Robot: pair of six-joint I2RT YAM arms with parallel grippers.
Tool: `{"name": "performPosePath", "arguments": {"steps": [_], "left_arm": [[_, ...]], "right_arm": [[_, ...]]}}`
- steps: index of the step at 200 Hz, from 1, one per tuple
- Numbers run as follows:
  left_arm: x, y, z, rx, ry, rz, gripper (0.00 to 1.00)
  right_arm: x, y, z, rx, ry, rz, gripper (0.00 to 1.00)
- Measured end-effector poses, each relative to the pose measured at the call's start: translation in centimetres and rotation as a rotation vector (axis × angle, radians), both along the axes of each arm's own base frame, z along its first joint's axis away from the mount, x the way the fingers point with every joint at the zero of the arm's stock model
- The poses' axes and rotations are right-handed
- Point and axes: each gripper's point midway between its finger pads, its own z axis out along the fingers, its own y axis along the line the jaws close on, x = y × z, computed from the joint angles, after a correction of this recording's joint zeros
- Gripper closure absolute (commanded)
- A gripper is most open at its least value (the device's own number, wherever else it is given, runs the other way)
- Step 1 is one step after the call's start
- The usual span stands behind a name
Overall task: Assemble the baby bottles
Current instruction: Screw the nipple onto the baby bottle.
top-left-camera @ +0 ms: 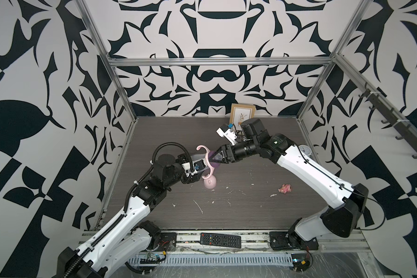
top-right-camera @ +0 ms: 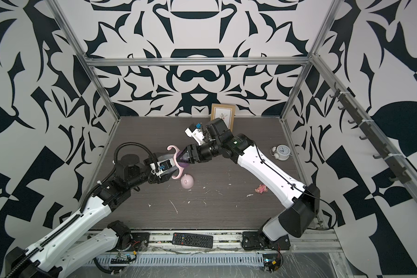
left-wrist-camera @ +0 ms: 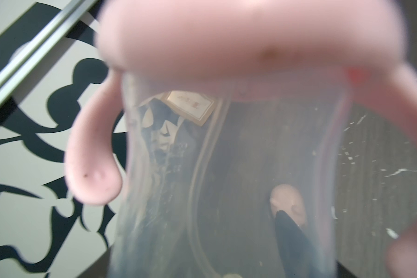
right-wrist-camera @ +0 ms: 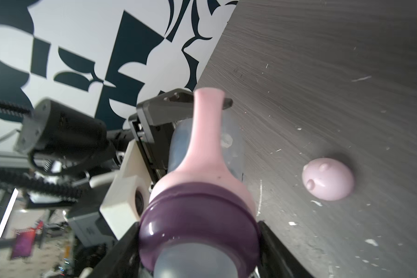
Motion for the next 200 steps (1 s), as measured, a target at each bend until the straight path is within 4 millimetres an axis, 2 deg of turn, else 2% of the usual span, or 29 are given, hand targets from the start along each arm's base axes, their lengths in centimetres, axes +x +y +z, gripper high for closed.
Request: {"name": "performPosePath", "arguments": {"steps": [39, 75, 80, 90, 100, 110, 118, 125, 139, 164, 182, 200], "left_arm": [[2.3, 2.2, 0.2, 0.090, -0.163, 0.146, 1.00], [3.5, 4.0, 0.6, 0.177, -0.281, 0.271, 1.00], [3.6, 4.2, 0.8, 0.185, -0.298, 0.288, 1.00], [3.8, 4.5, 1.1, 0.197, -0.324, 0.314, 1.00], [3.9, 4.7, 1.4, 0.206, -0.341, 0.330, 1.00], [3.9, 4.7, 1.5, 0.200, -0.345, 0.334, 1.00], [3.8, 4.5, 1.8, 0.184, -0.345, 0.333, 1.00], [3.6, 4.2, 2.0, 0.177, -0.348, 0.318, 1.00], [2.8, 3.2, 2.0, 0.149, -0.333, 0.264, 1.00], [1.6, 1.6, 1.4, 0.115, -0.245, 0.157, 1.00], [0.6, 0.4, 0.8, 0.085, -0.149, 0.075, 1.00], [-0.8, -1.1, 0.1, 0.057, -0.025, -0.038, 1.00]], "right_arm": [[2.1, 1.7, -0.9, 0.108, 0.296, -0.173, 1.00], [3.6, 2.8, -1.1, 0.205, 0.463, -0.262, 1.00], [3.8, 3.0, -1.1, 0.213, 0.476, -0.268, 0.92], [4.0, 3.2, -1.0, 0.226, 0.492, -0.273, 0.66], [4.1, 3.2, -0.8, 0.230, 0.490, -0.269, 0.49], [4.2, 3.1, -0.6, 0.220, 0.482, -0.258, 0.25], [4.1, 2.9, -0.2, 0.199, 0.460, -0.245, 0.08], [4.3, 2.5, 0.2, 0.165, 0.429, -0.251, 0.02], [4.7, 1.4, 1.8, 0.105, 0.299, -0.246, 0.01], [4.7, -2.0, 6.0, 0.029, 0.011, -0.229, 0.01], [3.2, -4.7, 8.4, -0.017, -0.187, -0.185, 0.02], [0.4, -6.5, 9.2, -0.057, -0.340, -0.102, 0.02]]}}
